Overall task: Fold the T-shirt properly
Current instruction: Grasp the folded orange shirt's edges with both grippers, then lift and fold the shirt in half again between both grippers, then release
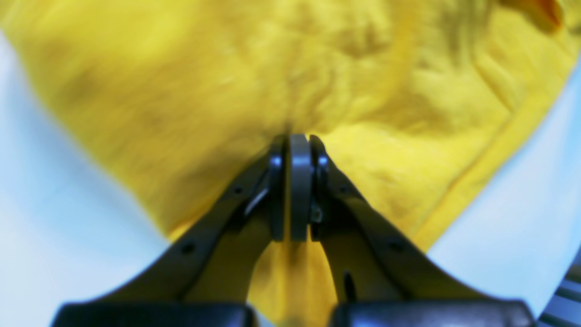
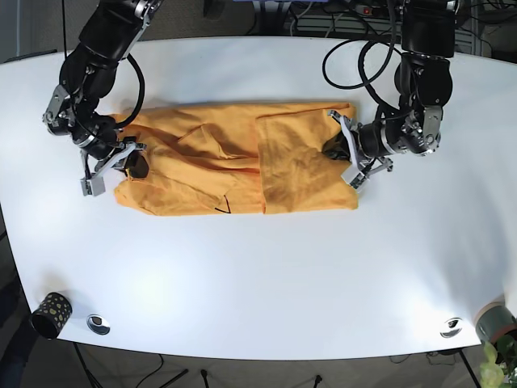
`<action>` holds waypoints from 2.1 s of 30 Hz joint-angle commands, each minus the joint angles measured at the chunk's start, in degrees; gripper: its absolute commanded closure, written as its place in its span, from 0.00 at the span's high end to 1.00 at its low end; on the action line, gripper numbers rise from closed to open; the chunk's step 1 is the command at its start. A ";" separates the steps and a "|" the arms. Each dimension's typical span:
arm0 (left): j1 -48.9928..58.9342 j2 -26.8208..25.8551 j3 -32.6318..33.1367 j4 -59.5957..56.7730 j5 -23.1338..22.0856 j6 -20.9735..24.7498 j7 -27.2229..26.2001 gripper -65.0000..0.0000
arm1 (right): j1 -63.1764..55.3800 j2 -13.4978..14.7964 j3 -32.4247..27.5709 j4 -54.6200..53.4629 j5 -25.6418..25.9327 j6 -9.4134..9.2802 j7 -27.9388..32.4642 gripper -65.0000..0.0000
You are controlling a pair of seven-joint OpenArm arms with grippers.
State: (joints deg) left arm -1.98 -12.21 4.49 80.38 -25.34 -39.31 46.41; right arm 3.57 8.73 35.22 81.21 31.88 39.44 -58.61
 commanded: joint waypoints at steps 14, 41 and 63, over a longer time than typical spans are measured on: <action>-9.58 9.61 7.86 -17.65 0.42 1.11 -5.23 0.00 | -2.74 0.98 -4.50 23.45 1.92 0.56 -2.45 0.00; -11.43 14.10 10.50 -26.44 -0.02 1.11 -10.85 0.00 | -2.21 -1.04 -30.52 18.44 1.66 0.56 4.06 0.03; -8.00 13.22 2.94 -8.16 -0.11 0.67 -10.41 0.53 | -2.91 -0.95 -30.87 21.16 2.01 0.56 8.98 0.76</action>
State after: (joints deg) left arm -9.37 1.06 7.62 69.69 -24.18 -38.17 36.93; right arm -0.12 7.49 4.16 99.94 32.42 39.64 -51.07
